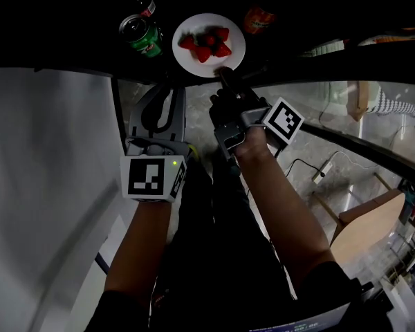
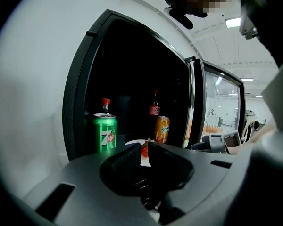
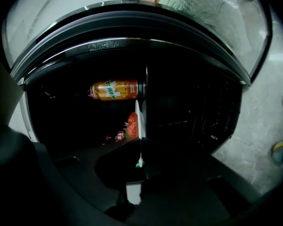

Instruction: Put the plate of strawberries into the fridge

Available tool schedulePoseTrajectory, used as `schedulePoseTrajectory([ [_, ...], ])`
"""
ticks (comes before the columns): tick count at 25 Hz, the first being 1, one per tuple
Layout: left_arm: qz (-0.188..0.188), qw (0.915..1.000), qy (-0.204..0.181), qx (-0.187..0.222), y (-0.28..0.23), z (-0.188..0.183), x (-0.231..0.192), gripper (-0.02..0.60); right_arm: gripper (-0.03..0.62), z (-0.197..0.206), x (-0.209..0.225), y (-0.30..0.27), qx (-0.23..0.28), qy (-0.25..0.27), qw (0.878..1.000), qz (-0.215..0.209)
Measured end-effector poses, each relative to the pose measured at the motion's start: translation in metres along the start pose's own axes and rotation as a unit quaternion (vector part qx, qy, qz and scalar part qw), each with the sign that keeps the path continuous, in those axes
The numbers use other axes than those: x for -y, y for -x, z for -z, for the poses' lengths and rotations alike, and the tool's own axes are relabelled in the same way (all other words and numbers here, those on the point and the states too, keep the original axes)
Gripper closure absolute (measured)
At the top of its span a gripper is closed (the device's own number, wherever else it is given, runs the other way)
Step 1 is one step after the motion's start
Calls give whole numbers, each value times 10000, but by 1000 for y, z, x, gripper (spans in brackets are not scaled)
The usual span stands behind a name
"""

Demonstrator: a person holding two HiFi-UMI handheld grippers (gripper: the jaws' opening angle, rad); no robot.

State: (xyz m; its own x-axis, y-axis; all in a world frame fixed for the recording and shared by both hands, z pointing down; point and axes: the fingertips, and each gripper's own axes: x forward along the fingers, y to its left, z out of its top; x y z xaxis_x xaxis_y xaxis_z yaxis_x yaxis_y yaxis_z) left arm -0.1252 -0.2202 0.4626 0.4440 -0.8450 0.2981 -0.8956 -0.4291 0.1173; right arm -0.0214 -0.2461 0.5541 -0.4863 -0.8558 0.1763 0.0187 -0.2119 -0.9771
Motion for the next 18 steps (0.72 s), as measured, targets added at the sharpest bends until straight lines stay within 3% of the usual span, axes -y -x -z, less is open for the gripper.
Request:
schedulePoseTrajectory([
  [12,-69,9999,82,-86,1,14,-7,529,580,0,0,-18,24,-212,9997,-80],
  [18,-103,9998,108,-95,0,16,-10,529,579,1,2,-16,0,-9,10000,-23],
])
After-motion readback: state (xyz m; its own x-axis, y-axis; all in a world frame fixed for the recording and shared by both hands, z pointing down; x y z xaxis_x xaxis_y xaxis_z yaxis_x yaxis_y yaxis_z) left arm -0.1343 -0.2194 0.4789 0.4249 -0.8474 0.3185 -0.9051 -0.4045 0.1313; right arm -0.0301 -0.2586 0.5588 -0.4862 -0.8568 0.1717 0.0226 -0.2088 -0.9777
